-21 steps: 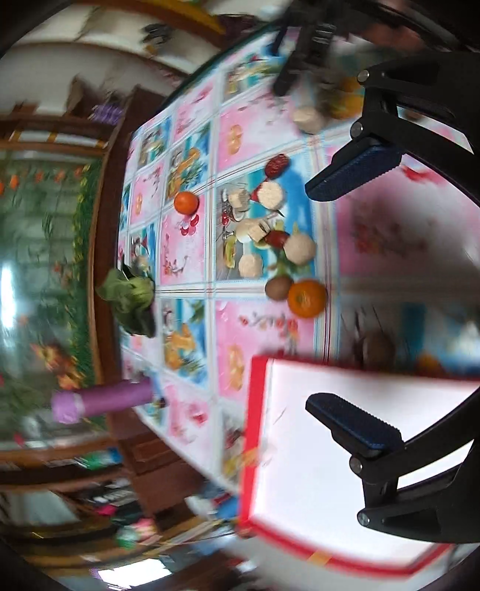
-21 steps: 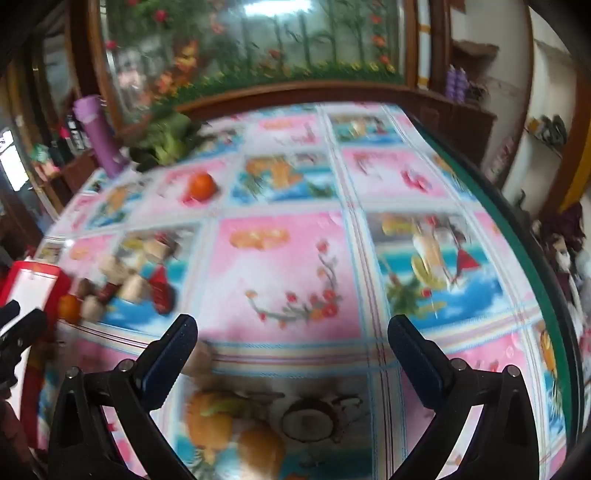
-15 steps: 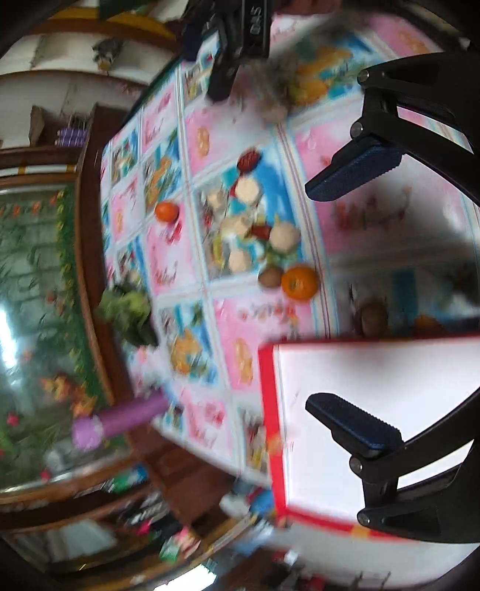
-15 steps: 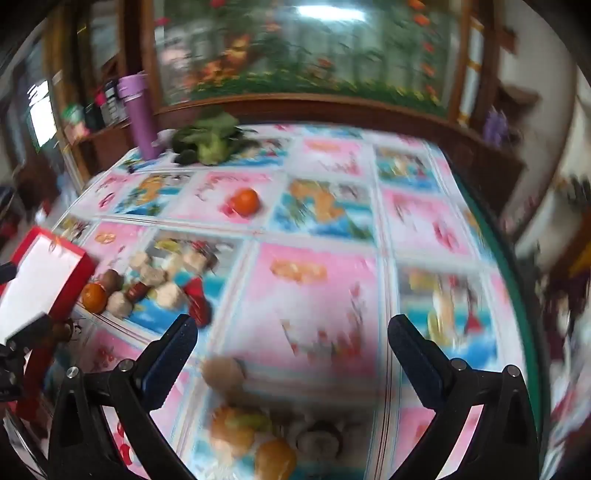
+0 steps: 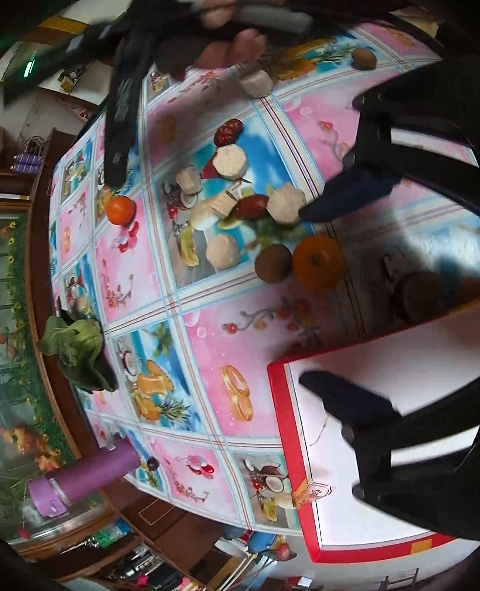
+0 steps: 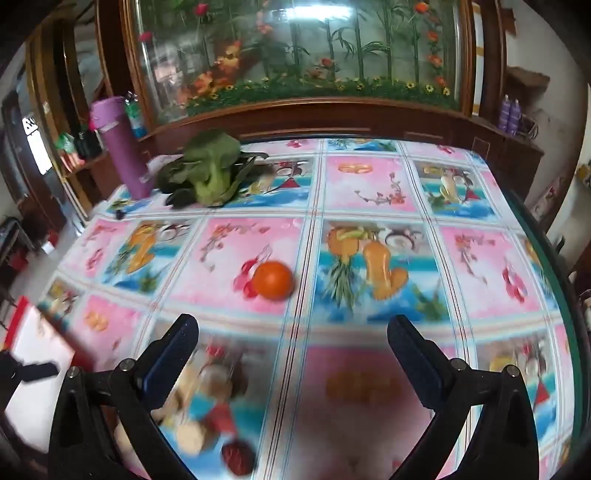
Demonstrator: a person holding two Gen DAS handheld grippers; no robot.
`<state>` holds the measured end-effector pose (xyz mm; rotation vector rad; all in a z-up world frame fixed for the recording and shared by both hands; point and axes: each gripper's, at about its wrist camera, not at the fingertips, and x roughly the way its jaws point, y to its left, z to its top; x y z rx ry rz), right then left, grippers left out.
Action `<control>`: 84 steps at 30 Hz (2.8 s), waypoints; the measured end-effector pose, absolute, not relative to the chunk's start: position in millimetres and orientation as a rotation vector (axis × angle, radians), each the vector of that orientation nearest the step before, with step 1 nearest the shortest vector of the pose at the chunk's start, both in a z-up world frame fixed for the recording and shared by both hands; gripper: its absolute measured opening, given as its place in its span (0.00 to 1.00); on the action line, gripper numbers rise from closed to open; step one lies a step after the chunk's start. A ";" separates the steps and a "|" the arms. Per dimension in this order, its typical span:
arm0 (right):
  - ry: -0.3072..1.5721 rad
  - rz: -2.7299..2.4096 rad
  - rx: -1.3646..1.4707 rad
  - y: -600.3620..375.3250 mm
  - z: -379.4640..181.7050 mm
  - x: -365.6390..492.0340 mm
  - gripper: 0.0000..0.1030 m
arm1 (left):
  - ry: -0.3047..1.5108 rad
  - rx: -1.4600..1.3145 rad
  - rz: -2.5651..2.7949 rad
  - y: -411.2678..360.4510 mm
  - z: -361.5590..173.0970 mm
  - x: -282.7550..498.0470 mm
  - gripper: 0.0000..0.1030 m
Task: Organize fruits
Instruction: 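Grasp an orange with the left tool while the right tool grasps another orange, then carry both oranges over the red-rimmed white tray and open both tools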
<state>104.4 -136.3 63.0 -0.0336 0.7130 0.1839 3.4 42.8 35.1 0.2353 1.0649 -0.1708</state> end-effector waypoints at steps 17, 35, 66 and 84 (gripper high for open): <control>0.914 0.257 0.105 -123.9 43.9 142.2 0.27 | 0.978 0.228 -0.285 40.7 40.5 -7.2 0.59; 0.959 0.432 0.361 -151.7 38.2 139.7 0.25 | 1.003 0.256 -0.338 40.8 16.6 8.2 0.31; 0.972 0.278 0.223 -104.2 44.8 155.6 0.33 | 0.798 -0.011 -0.309 83.9 72.6 -52.4 0.31; 0.962 0.786 0.111 19.0 59.2 -32.0 0.31 | 0.767 -0.191 0.007 199.4 52.3 -172.2 0.31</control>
